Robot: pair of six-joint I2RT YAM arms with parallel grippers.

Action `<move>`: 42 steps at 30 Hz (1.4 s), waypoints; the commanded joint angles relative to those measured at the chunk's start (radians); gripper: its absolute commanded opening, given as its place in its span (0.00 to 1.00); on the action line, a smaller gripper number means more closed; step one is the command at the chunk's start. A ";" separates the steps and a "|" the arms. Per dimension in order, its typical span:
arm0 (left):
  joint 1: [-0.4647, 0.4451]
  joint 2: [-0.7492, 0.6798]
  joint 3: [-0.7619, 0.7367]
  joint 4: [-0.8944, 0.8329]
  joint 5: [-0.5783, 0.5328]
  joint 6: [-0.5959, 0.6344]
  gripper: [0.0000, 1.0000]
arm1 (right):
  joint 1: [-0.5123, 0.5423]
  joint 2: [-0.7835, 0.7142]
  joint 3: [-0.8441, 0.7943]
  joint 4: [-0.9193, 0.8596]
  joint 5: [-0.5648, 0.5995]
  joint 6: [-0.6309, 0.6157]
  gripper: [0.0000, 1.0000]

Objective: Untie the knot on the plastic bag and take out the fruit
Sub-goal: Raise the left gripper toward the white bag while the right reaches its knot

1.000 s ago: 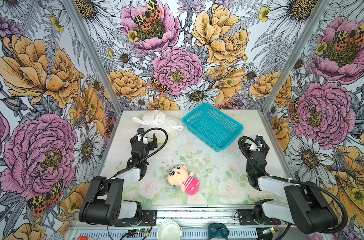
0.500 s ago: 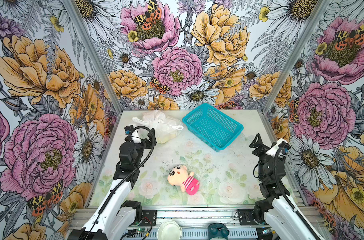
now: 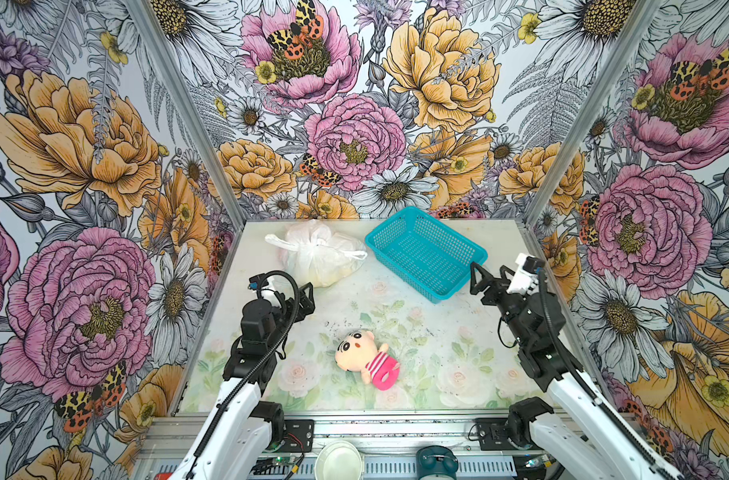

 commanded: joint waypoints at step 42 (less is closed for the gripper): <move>0.071 -0.094 -0.180 0.058 -0.208 -0.063 0.94 | 0.514 1.578 1.466 -0.331 0.057 -0.306 0.82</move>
